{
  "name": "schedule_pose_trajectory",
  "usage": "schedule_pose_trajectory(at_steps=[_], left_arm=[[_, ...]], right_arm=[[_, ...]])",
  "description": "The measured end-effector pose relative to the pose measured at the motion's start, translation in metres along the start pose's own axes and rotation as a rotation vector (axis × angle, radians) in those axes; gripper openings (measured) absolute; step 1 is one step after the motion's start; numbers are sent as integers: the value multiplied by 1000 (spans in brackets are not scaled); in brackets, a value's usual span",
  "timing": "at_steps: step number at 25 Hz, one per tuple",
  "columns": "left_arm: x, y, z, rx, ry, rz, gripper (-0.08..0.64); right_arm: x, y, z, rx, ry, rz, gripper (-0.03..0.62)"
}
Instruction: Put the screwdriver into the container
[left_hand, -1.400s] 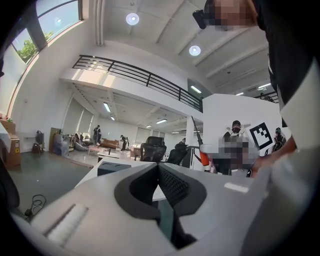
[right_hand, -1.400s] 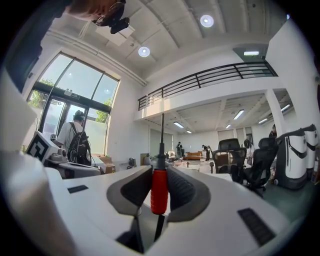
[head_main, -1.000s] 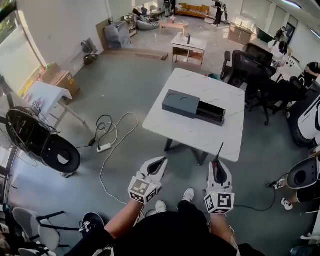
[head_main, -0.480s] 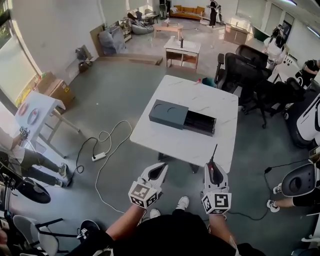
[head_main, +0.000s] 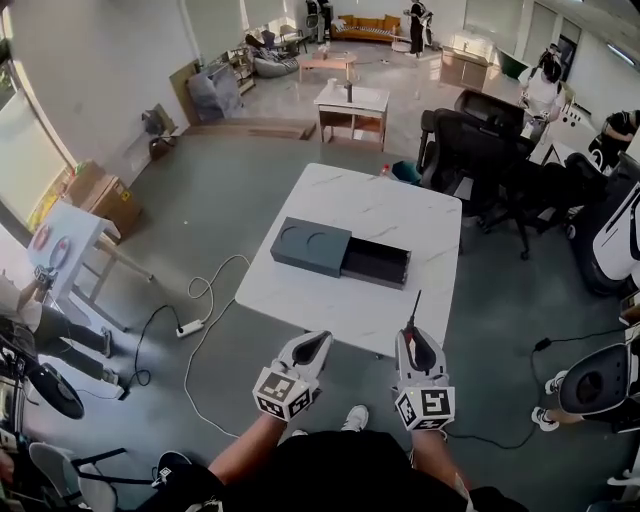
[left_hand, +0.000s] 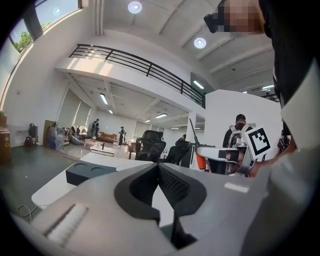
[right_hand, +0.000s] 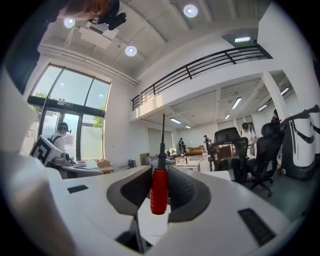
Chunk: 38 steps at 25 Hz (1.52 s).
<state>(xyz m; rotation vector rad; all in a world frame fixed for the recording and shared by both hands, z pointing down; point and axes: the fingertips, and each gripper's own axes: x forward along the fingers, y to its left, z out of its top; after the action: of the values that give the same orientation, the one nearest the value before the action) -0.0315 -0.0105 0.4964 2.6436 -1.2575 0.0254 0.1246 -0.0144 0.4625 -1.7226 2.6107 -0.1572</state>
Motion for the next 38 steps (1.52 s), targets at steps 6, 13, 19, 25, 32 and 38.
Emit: schedule_pose_trajectory(at_steps=[6,13,19,25,32,38], left_arm=[[28,-14,-1,-6,5,-2,8],[48,4,-4,-18,20,12,8],[82,31,7,-21,9,-24,8],[119,69,20,-18,19,-69,8],[156,115,30,-15,37,-119,8],[172,145,32,-15,54,-168,8]], right_arm=[[8,-29,-2,17,4,10,94],[26,-43,-8,22,15,23,94],[61,-53,-5,13,20,-1,94],[108,-56,2,-12,45,-12,94],[156,-67,-5,0,86,-69,94],[186,-69,-30,-45,177,-87,94]])
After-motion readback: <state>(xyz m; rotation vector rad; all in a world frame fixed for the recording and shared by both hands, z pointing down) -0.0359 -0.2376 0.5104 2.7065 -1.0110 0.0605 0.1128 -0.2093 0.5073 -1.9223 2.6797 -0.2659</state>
